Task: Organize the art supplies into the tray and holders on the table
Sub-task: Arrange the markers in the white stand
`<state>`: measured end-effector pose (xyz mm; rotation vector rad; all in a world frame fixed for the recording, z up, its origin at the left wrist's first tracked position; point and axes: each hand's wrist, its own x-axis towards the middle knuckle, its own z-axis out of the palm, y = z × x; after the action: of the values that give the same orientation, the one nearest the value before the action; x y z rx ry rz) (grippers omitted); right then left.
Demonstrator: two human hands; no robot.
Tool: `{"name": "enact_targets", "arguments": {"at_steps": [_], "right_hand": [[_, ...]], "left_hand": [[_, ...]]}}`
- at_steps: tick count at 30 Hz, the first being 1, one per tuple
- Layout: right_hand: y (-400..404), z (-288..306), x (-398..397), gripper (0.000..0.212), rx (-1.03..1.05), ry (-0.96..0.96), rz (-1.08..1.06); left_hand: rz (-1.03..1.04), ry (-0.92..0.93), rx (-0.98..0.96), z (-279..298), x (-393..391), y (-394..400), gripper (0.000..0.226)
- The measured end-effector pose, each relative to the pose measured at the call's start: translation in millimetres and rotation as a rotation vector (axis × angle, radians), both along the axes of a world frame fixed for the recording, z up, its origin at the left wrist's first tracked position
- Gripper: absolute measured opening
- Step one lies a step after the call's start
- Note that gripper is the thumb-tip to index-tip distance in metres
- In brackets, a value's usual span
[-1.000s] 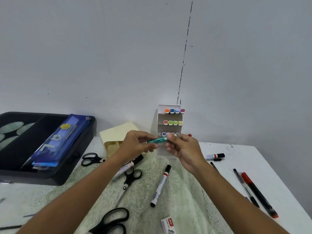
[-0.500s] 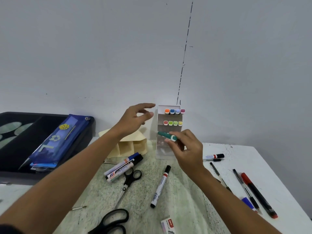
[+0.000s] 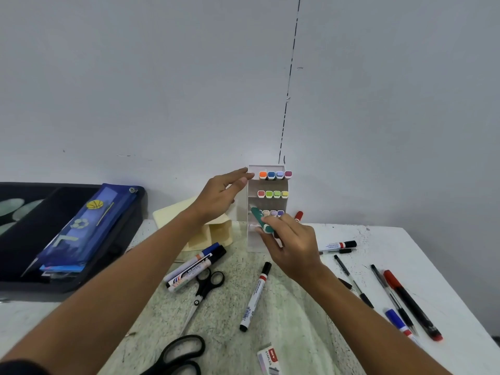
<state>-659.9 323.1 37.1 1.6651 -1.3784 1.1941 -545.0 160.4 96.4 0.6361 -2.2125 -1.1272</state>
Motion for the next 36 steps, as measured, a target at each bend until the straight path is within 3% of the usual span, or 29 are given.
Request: {"name": "enact_targets", "arguments": {"at_steps": [7, 11, 17, 23, 29, 36], "right_hand": [[-11.5, 0.9, 1.4, 0.022, 0.104, -0.002, 0.003], [-22.5, 9.3, 5.4, 0.022, 0.215, -0.139, 0.016], [-40.9, 9.2, 4.1, 0.024, 0.540, -0.227, -0.179], [-46.8, 15.0, 4.3, 0.028, 0.706, -0.116, -0.325], [-38.9, 11.1, 10.2, 0.026, 0.569, -0.080, -0.251], [-40.5, 0.9, 9.0, 0.028, 0.547, -0.039, -0.288]], "left_hand": [[-0.012, 0.049, 0.055, -7.1, -2.0, -0.3, 0.036], [-0.007, 0.045, 0.098, -6.3, 0.6, 3.9, 0.035], [0.010, 0.022, 0.152, -2.3, 2.7, 9.8, 0.042], [0.024, 0.025, 0.180, -4.2, 1.1, 14.5, 0.045], [0.022, 0.052, 0.184, -9.3, 1.3, 13.8, 0.041], [0.031, 0.095, 0.212, -12.6, 0.0, 14.6, 0.036]]}}
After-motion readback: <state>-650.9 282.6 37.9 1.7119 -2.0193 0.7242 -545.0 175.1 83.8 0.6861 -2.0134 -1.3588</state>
